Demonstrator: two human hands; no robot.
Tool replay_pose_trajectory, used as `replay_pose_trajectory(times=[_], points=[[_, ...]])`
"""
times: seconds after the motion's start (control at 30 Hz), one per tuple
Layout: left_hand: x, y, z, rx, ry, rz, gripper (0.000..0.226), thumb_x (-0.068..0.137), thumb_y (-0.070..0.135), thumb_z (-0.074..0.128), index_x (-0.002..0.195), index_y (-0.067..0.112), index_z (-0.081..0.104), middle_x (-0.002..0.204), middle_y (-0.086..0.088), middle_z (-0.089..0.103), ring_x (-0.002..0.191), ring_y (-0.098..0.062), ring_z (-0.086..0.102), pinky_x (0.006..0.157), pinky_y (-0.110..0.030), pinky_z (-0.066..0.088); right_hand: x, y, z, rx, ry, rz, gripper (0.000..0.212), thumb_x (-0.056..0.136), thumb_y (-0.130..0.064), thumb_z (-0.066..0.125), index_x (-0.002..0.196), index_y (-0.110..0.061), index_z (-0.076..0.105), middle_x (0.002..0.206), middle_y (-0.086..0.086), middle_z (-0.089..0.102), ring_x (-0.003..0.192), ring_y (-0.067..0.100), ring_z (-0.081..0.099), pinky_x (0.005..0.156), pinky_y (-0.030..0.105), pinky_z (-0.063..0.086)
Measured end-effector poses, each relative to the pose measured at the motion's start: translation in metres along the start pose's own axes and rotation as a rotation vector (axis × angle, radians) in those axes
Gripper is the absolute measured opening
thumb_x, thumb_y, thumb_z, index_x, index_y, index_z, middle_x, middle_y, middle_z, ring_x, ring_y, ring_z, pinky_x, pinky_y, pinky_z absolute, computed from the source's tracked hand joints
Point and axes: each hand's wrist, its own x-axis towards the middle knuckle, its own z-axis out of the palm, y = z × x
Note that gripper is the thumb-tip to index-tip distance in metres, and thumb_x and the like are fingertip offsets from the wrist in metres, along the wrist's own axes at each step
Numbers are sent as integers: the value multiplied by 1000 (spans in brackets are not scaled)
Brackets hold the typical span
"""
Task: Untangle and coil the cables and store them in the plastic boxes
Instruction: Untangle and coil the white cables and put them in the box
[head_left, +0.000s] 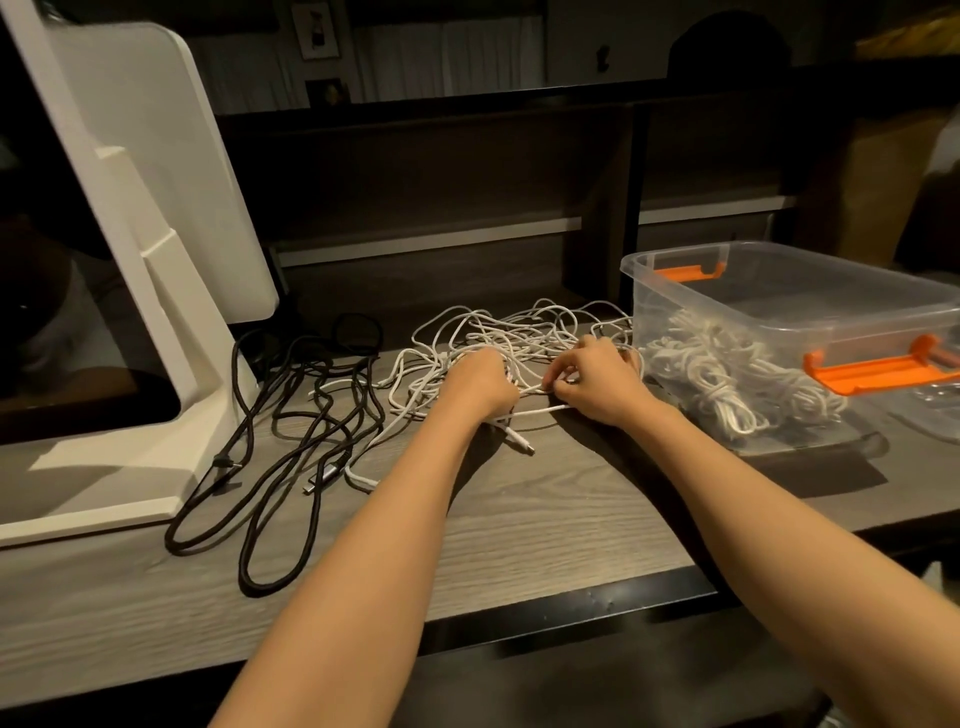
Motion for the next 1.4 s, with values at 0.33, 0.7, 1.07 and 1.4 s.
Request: replay_pose_trajectory(times=[0.33,0.7,1.07,1.4], points=[[-13,-1,-12,-747,-234,208,30,86,-17,41,89,9,57,84,-6,58,77,-13,58,63,-18,51,-4,-1,2,501,-8,-196,44,89,4,53,128,-16,50,105,-1,59,89,7,60,79,23,50],[-20,4,-19,-978,-257,350,33,95,14,38,65,10,49,58,0,33,45,-5,26,43,-16,23,-1,-3,3,747,-145,-153,18,95,-9,54,108,-2,63,107,5,66,100,16,61,81,15,47],[-6,-11,-11,-842,26,195,34,102,36,44,115,12,64,54,9,35,47,-3,34,56,-21,35,-4,-1,-8,1006,127,-72,8,91,-20,61,87,-18,68,67,-5,65,62,1,60,53,15,45],[-18,-8,-19,-1346,-170,164,41,104,38,34,100,17,69,106,-3,69,104,-13,61,77,-25,53,0,-4,6,362,-127,-207,7,93,-22,59,92,-22,65,84,-13,59,90,9,51,80,32,39]])
